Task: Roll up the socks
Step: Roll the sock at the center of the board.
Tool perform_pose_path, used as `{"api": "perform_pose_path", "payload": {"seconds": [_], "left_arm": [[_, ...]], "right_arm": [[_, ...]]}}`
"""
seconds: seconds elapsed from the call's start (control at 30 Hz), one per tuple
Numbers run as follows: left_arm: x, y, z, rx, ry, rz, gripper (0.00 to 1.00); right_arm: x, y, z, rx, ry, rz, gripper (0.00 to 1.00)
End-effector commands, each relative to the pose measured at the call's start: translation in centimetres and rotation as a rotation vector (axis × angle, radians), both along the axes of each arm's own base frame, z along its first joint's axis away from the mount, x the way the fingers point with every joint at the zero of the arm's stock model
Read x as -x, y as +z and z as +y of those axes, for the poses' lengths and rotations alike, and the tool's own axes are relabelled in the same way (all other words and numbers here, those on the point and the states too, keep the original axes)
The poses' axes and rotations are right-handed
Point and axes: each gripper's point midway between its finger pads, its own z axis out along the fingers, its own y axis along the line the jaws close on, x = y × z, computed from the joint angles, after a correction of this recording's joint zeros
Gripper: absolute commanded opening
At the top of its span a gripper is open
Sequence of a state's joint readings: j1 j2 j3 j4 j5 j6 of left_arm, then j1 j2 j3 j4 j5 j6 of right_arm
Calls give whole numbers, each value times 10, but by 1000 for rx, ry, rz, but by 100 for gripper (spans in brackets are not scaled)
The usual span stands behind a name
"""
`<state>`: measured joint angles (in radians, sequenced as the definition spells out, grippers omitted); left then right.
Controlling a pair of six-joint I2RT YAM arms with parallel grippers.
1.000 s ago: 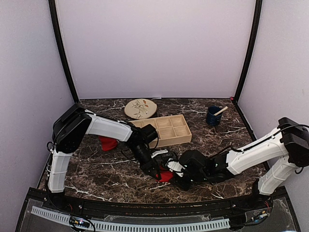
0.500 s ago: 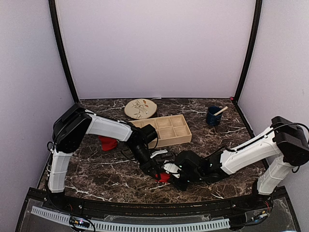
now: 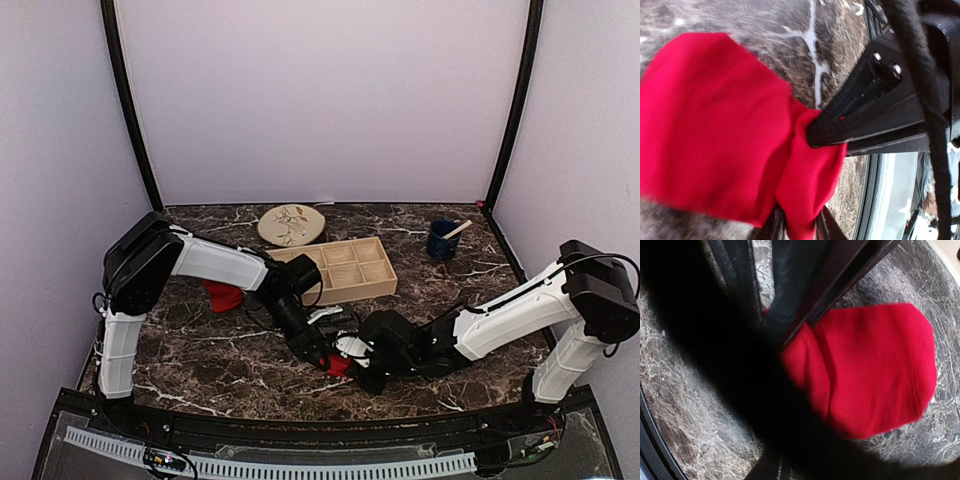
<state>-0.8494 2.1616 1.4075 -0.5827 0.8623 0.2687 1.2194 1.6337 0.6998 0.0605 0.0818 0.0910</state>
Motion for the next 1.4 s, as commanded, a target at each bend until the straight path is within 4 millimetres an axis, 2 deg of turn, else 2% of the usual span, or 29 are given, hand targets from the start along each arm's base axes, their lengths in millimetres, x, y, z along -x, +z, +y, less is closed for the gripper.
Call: {"api": "perform_pose_path", "payload": {"seconds": [0.0,0.17,0.5,0.93,1.1,1.37], "left_arm": [[-24,-4,16,-49,86,-100,24],[-33,-3,25,-69,125,-146,27],[-47,8,29,-53,190,-217,31],[-65,24,32,-3,285,-362,32],[-73,37,34,57,348,-445,32],[-59,51,29,147,338,-556,33]], "right_arm": [[8,-14,-5,38,1,55,0],[8,-14,-5,36,-9,66,0],[7,-16,-4,29,-34,124,0],[0,-14,-12,-91,-117,397,0],[1,-14,-12,-133,-123,504,0],[1,-18,-15,-174,-142,637,0]]}}
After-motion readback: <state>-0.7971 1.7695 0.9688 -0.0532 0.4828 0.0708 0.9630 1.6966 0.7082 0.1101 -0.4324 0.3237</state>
